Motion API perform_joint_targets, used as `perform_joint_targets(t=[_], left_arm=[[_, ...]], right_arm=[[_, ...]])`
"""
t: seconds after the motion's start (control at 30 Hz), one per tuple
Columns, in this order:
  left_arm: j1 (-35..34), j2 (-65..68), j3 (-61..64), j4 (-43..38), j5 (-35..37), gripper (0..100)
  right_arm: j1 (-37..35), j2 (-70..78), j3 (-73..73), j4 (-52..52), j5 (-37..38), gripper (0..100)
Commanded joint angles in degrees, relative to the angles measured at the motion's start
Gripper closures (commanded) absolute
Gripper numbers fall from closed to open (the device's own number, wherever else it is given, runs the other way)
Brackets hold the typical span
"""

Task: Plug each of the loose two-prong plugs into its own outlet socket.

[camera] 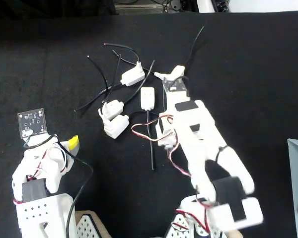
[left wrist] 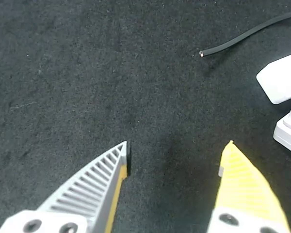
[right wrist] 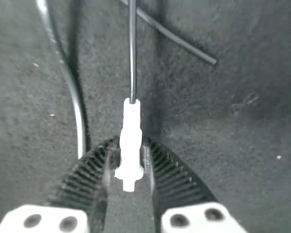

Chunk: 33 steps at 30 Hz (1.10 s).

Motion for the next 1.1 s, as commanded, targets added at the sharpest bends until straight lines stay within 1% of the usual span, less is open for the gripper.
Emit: perform_joint_targets(t=[0.0,0.1,0.2,0.33,0.43,0.57,0.63,0.73,0.83,0.97,1.07], left_arm=[[-0.04,-0.44,-3.74,-0.35,-0.35,70],[0.13,-0.44,-5.67,-0.35,-0.26,70],[2.42,-0.44,-6.73,-0.35,-0.26,70],[7.69,-0.44,-7.69,-0.35,-0.18,70],[10.07,-0.44,-9.71,-0.35,-0.18,70],[13.67,-0.44,-11.3,-0.44,-0.18,70],[16.48,-0.44,-10.95,-2.11,-0.18,70],[19.21,0.0,-10.77,-4.48,-0.18,70],[20.88,-0.35,-11.12,-5.19,-0.18,70],[23.78,-0.44,-12.18,-4.66,-0.18,70],[27.12,-0.44,-14.11,-2.37,-0.18,70]], right_arm=[[-0.88,-9.63,-0.92,2.11,1.05,98.7],[-0.88,-18.07,-0.22,2.29,3.87,98.7],[-1.32,-26.15,1.89,1.93,5.63,98.7],[-6.15,-35.82,6.37,1.85,7.74,98.7],[-11.08,-41.89,9.36,1.76,9.32,98.7],[-16.79,-49.19,12.35,-0.88,12.13,98.6],[-19.43,-52.44,14.02,-2.29,13.27,98.6],[-23.82,-56.48,16.04,-3.08,13.45,98.6],[-27.34,-58.95,17.45,-2.9,13.1,98.6],[-30.51,-59.65,19.3,-3.08,13.01,98.6],[-32.0,-59.65,19.65,-3.08,13.01,98.7]])
